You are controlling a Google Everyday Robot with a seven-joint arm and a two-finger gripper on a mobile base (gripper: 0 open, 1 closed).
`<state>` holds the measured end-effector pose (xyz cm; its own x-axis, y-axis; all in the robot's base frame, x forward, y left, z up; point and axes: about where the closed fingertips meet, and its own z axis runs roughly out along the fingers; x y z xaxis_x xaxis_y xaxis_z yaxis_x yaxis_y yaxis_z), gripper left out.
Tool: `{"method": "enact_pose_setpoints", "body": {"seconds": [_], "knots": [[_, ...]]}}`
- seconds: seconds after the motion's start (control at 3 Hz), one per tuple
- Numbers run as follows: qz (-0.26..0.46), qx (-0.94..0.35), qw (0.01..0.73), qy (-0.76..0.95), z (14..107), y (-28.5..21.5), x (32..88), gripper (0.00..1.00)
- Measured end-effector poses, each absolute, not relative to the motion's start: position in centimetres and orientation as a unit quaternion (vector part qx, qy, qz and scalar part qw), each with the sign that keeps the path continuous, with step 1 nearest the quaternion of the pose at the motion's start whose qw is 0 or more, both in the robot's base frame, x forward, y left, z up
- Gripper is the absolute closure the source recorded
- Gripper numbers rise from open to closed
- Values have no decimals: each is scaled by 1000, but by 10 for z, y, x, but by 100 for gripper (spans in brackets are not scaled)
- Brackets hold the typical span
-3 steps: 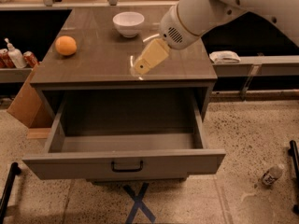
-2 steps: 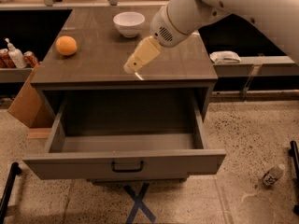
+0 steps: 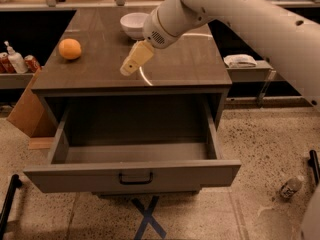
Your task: Place orange into top drawer
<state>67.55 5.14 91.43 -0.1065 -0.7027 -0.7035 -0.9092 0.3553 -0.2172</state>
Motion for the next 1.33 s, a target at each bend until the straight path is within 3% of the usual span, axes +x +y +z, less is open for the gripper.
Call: {"method": "enact_pose_setpoints", "body": {"seconds": [0.67,1.33], "knots": [[199,-588,393,678,906,116,700,0],[212,-602,396,660,897,142,716,0]]}}
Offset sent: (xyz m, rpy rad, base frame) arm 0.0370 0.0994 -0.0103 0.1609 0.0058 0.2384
